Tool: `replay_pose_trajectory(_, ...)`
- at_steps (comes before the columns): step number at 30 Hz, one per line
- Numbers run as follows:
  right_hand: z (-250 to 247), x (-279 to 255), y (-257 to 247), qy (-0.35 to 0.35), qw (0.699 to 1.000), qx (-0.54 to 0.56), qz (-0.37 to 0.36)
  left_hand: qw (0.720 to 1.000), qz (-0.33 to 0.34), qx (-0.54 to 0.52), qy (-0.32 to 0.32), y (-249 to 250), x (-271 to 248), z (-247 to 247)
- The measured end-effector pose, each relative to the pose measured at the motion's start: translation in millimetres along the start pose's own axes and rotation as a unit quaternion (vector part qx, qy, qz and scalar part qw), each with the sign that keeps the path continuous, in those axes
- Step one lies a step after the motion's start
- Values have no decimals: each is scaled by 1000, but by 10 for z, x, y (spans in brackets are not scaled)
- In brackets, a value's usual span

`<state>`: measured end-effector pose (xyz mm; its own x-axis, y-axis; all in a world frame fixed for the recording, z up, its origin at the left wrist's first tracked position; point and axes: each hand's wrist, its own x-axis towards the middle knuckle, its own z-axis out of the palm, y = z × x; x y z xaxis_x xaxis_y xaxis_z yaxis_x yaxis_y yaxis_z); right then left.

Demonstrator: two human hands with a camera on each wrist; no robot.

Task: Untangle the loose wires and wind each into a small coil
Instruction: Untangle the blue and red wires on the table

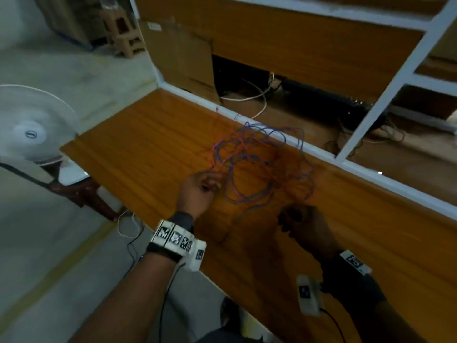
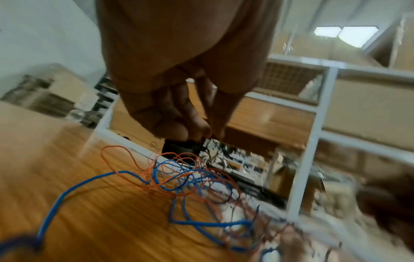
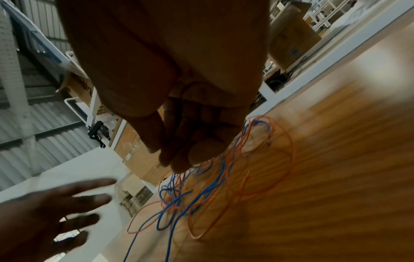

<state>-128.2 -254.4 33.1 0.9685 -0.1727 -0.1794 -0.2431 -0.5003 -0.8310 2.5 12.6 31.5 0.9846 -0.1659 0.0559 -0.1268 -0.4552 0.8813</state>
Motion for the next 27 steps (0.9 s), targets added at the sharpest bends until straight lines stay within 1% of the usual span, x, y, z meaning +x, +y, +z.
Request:
replay_pose_trajectory(1, 88, 67, 0, -8, 1000, -3, -6, 996, 38, 66, -47, 5, 83, 28)
replay_pose_trajectory(2, 163, 129, -8, -19, 1000, -13, -10, 981, 64, 154, -102, 23, 165, 79)
replay_pose_trajectory(3, 223, 188, -24, -26, 999, -19, -11, 954, 88, 245, -149, 39, 250, 137)
replay_pose_trajectory(4, 266, 250, -34, -30, 999, -26, -10, 923, 107, 323, -180, 31, 339, 204)
replay_pose_trajectory(5, 304, 312, -37, -32, 999, -29, -6, 896, 125, 380, -195, -1, 401, 264)
replay_pose_trajectory(6, 331, 363, -50, -31, 999, -29, -2, 874, 128, 425, -199, -56, 446, 313)
replay_pose_trajectory(7, 349, 407, -58, -27, 999, -28, 0, 859, 127, 456, -195, -105, 483, 359)
replay_pose_trajectory(8, 364, 434, -54, -23, 999, -29, 1, 855, 125, 469, -185, -123, 504, 381)
replay_pose_trajectory(9, 374, 449, -47, -19, 999, -34, 3, 856, 131, 468, -175, -142, 530, 401)
replay_pose_trajectory(12, 354, 444, 9, -9, 999, -35, 21, 865, 198, 436, -153, -38, 610, 361)
replay_pose_trajectory(13, 328, 435, 30, 1, 999, -37, 27, 870, 222, 415, -146, 17, 647, 321)
replay_pose_trajectory(16, 225, 394, 99, 44, 998, -39, 19, 906, 275, 298, -116, 174, 773, 223)
replay_pose_trajectory(17, 191, 386, 110, 53, 998, -37, 10, 914, 287, 266, -108, 227, 803, 222)
replay_pose_trajectory(19, 150, 382, 101, 66, 997, -32, -4, 914, 301, 245, -118, 341, 815, 240)
replay_pose_trajectory(21, 158, 408, 65, 64, 997, -36, -9, 911, 292, 252, -146, 353, 810, 296)
replay_pose_trajectory(24, 294, 473, 53, 28, 999, -42, -11, 916, 240, 262, -186, 235, 771, 383)
replay_pose_trajectory(27, 463, 529, 6, 10, 999, -30, 28, 922, 222, 256, -189, 107, 710, 399)
